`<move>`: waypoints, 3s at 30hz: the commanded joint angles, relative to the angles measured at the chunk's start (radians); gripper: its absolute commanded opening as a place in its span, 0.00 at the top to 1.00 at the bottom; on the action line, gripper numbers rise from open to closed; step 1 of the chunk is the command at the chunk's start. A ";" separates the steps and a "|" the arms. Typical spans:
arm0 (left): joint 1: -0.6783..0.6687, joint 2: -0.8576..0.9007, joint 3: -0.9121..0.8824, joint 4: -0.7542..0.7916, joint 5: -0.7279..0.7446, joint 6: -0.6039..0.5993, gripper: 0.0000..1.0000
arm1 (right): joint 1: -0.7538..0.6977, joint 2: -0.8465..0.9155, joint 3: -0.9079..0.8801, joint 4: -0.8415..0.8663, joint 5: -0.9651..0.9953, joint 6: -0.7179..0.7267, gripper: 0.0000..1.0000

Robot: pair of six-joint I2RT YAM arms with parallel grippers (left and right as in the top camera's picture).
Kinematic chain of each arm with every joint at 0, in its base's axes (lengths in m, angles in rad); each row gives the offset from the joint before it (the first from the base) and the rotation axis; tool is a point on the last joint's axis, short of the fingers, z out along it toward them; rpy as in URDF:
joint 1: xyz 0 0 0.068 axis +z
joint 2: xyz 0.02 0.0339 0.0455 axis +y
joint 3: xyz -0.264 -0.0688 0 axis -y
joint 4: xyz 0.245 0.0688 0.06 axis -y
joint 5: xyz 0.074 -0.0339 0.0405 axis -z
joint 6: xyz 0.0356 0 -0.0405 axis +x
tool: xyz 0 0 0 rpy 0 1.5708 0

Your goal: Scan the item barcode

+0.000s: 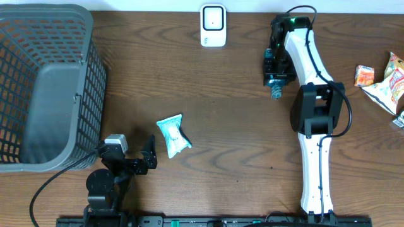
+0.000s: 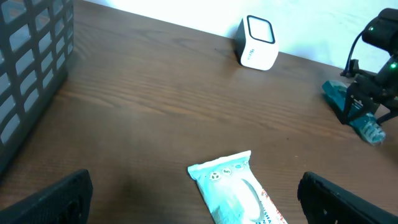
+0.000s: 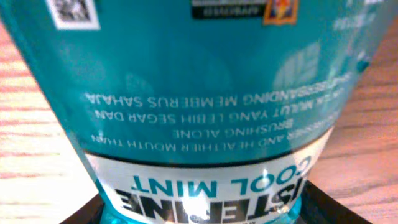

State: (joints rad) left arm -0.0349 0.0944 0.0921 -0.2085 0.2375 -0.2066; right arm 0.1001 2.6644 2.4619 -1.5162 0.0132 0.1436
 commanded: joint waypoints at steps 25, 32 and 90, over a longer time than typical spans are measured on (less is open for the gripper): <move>-0.004 -0.005 -0.019 -0.018 0.005 0.003 0.02 | 0.166 -0.009 0.386 -0.122 -0.121 -0.141 0.77; -0.004 -0.005 -0.019 -0.018 0.005 0.002 0.02 | 0.211 -0.108 0.386 -0.055 -0.248 -0.266 0.76; -0.004 -0.005 -0.019 -0.018 0.005 0.003 0.02 | 0.593 0.018 -0.176 0.241 0.205 -0.227 0.56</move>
State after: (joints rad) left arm -0.0349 0.0944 0.0921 -0.2085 0.2375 -0.2066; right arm 0.6983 2.5782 2.3287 -1.2663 0.3134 -0.1101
